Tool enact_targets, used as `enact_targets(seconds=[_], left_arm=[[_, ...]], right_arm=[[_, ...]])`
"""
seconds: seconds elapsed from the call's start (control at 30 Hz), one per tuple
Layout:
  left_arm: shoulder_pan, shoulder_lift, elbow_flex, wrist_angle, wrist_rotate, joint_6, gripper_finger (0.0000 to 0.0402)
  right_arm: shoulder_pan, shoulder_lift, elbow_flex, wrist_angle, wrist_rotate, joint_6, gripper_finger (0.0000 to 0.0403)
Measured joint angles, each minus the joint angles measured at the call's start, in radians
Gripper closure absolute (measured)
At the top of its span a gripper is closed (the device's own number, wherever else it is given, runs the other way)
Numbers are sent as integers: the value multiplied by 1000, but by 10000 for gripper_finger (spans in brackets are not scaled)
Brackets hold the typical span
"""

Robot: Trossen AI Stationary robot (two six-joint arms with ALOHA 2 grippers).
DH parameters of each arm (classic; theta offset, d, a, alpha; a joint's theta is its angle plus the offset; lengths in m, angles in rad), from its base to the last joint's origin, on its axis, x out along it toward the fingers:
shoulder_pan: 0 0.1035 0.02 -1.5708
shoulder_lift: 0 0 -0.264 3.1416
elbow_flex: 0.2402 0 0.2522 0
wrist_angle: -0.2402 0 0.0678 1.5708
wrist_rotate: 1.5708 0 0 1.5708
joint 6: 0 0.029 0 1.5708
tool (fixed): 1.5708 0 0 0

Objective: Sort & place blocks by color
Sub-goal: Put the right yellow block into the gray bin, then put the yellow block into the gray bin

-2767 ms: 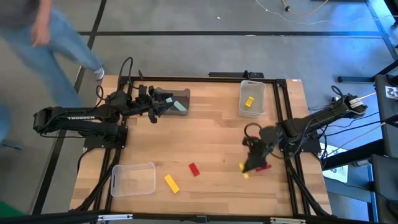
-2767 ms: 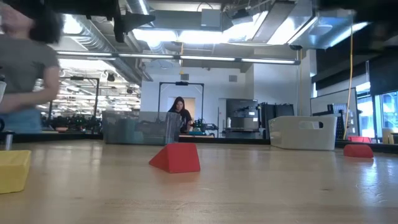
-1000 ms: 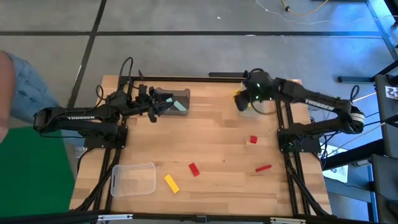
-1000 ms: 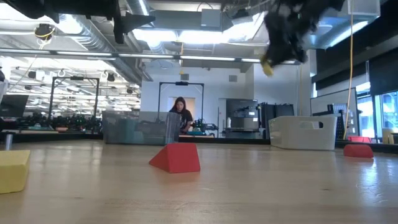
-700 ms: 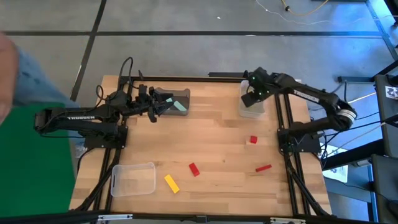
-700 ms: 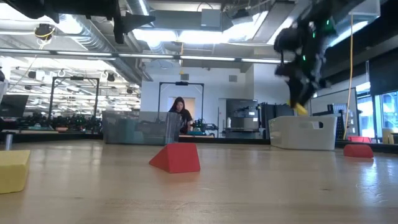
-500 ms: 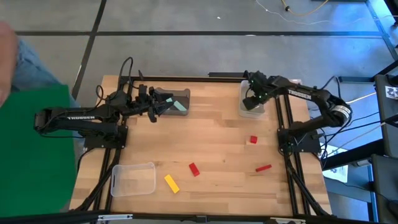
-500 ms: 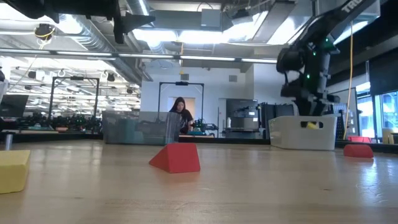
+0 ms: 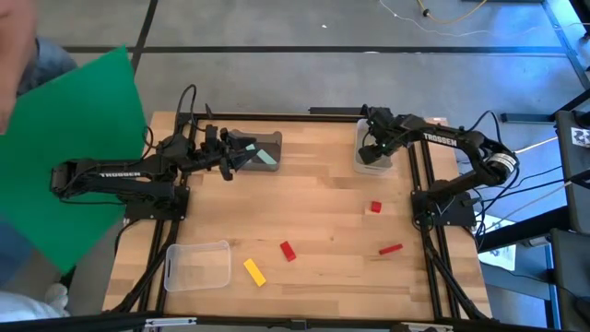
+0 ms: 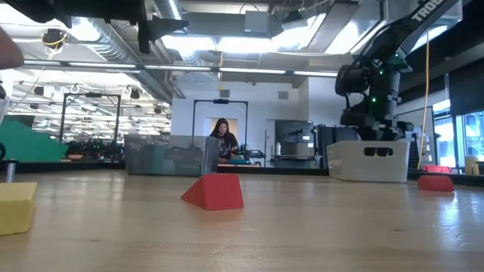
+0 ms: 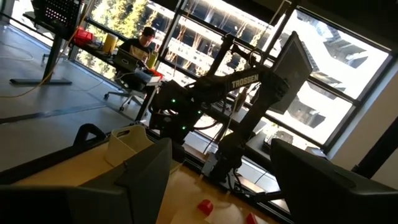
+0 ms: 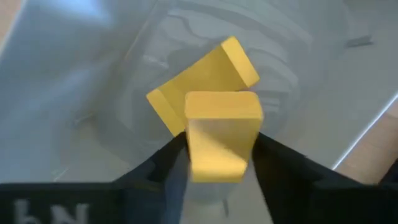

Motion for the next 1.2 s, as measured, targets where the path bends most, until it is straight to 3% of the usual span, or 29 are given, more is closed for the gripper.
enact_targets(seconds=[0.13, 0.23, 0.47, 0.6, 0.7, 0.93, 1.2], left_arm=[[0, 0, 0, 0, 0, 0, 137], [0, 0, 0, 0, 0, 0, 137], [0, 0, 0, 0, 0, -3, 137], [0, 0, 0, 0, 0, -3, 137], [0, 0, 0, 0, 0, -2, 137], [0, 0, 0, 0, 8, -2, 137], [0, 0, 0, -1, 27, 1, 137]], right_arm=[[0, 0, 0, -1, 0, 0, 171], [0, 0, 0, -1, -1, -4, 150], [0, -73, 0, -21, -27, -67, 143], [2, -193, 0, -33, -33, -96, 142], [8, -312, 0, -17, -115, -96, 142], [100, -567, 0, 233, -403, -6, 142], [280, -686, 0, 539, -457, 56, 141]])
